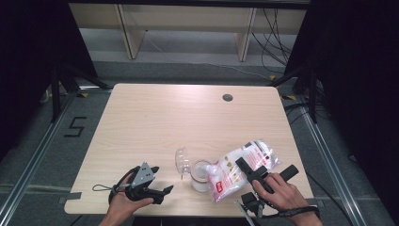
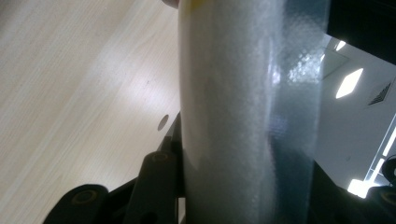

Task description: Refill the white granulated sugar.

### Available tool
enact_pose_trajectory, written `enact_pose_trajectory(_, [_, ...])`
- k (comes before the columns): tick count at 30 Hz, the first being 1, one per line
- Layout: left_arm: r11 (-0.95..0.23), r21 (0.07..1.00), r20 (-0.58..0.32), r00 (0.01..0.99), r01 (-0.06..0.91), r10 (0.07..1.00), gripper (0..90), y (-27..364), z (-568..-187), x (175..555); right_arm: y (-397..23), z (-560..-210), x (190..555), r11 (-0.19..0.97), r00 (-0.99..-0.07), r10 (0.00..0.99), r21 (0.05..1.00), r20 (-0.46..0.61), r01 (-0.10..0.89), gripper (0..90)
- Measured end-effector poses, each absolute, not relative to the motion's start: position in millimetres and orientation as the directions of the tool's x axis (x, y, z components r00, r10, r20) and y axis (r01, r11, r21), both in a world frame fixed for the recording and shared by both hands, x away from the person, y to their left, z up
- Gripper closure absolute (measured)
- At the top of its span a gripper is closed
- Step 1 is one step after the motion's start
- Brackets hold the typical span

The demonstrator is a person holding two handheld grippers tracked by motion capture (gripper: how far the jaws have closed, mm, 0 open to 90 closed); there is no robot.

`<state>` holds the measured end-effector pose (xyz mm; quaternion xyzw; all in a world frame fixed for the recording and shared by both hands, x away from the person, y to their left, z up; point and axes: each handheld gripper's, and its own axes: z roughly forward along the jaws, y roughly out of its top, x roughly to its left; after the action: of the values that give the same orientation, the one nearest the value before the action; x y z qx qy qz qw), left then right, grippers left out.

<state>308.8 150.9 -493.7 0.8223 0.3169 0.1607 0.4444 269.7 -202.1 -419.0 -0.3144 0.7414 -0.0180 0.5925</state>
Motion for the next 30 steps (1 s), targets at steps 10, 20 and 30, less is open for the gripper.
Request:
enact_pose_trajectory(10, [-0.405, 0.832, -0.016, 0.747, 0.379, 0.665, 16.6, 151.0, -493.6, 308.7, -202.7, -418.8, 269.8, 0.800, -0.104, -0.491, -0.401, -0.865, -0.445, 70.3])
enact_pose_trajectory(20, [-0.405, 0.832, -0.016, 0.747, 0.378, 0.665, 16.6, 151.1, -493.5, 308.7, -203.6, -419.9, 270.9, 0.804, -0.111, -0.485, -0.392, -0.868, -0.446, 70.7])
enact_pose_trajectory(30, [-0.404, 0.833, -0.016, 0.747, 0.377, 0.665, 16.6, 151.1, -493.5, 308.7, -203.9, -418.6, 270.9, 0.802, -0.109, -0.490, -0.399, -0.865, -0.444, 70.9])
